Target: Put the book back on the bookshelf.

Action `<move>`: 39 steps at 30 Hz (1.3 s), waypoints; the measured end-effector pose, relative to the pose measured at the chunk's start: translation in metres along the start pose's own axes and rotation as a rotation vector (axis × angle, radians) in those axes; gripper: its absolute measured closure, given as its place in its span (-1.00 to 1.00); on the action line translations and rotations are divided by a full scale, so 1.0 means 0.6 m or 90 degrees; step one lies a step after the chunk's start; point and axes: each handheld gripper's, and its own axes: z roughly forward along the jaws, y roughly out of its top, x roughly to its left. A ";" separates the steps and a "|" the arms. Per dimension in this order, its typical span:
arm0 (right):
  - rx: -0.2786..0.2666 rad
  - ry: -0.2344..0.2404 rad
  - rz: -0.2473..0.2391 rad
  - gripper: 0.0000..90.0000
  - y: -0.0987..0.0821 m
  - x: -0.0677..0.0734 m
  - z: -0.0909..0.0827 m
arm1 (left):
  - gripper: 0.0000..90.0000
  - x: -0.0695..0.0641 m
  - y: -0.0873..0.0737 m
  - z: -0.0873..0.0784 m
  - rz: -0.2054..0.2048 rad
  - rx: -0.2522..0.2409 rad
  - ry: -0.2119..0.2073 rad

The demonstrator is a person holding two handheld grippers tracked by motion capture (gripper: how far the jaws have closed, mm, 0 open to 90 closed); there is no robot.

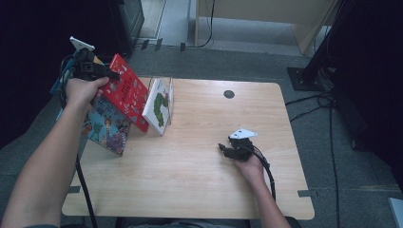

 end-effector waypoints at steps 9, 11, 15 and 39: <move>0.002 0.000 -0.001 -0.05 -0.001 0.000 -0.002 | 0.16 -0.001 0.001 -0.038 0.015 0.002 -0.002; 0.003 0.001 0.001 -0.07 -0.002 0.001 -0.002 | 0.12 -0.003 0.001 -0.052 0.022 -0.006 0.002; 0.004 0.003 0.000 -0.08 -0.002 0.001 -0.002 | 0.09 0.000 -0.002 -0.084 0.021 -0.024 -0.032; 0.007 0.012 -0.009 -0.20 -0.002 0.003 -0.002 | -0.06 -0.066 -0.142 -0.068 0.136 0.011 -0.108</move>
